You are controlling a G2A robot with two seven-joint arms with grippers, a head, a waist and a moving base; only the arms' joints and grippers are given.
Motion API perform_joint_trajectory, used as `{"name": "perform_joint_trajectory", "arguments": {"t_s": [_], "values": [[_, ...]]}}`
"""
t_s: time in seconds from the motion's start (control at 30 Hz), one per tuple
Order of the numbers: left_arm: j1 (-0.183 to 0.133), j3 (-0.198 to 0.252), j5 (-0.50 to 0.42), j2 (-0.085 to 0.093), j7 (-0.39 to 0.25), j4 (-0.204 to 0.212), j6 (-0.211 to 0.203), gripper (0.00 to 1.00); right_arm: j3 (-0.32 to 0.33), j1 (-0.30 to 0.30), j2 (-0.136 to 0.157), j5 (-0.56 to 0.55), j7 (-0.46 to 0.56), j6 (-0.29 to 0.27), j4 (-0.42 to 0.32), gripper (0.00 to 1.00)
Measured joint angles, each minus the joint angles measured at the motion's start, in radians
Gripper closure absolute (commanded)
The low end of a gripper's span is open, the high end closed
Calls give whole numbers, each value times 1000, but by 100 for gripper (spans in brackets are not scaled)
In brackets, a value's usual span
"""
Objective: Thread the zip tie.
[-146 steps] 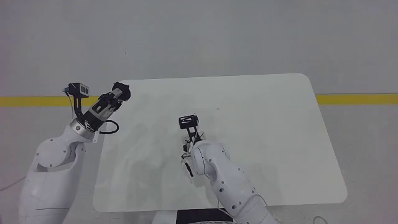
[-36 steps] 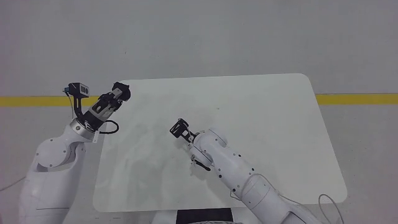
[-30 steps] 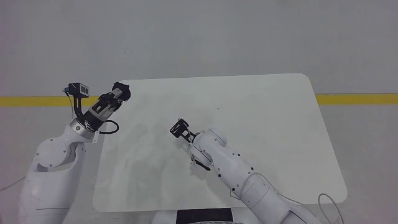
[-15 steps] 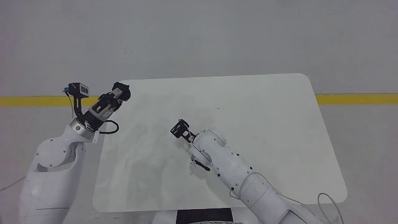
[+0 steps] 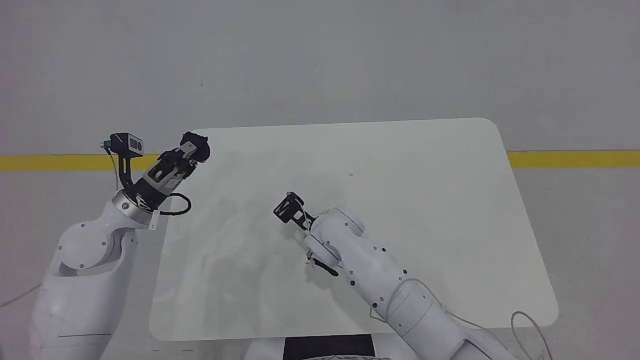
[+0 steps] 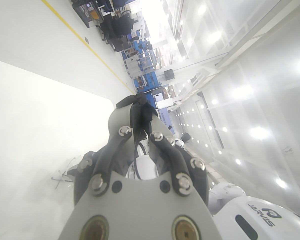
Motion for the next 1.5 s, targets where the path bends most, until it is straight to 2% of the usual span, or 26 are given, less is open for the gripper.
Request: {"name": "perform_joint_trajectory", "arguments": {"t_s": [0.2,0.23,0.3,0.4,0.97,1.2,1.5], "values": [[0,0,0,0,0,0,0,100,5,-14,9,0,23,-11,-42,100],[0,0,0,0,0,0,0,100,6,-15,10,0,22,-10,-41,99],[0,0,0,0,0,0,0,100,8,-16,10,0,16,-9,-34,91],[0,0,0,0,0,0,0,100,10,-13,9,5,6,-6,-20,89],[0,0,0,0,0,0,0,100,-1,15,0,25,-20,-5,46,95],[0,0,0,0,0,0,0,100,-4,24,-4,30,-24,-1,64,88],[0,0,0,0,0,0,0,100,-1,24,-4,29,-24,1,58,87]]}}
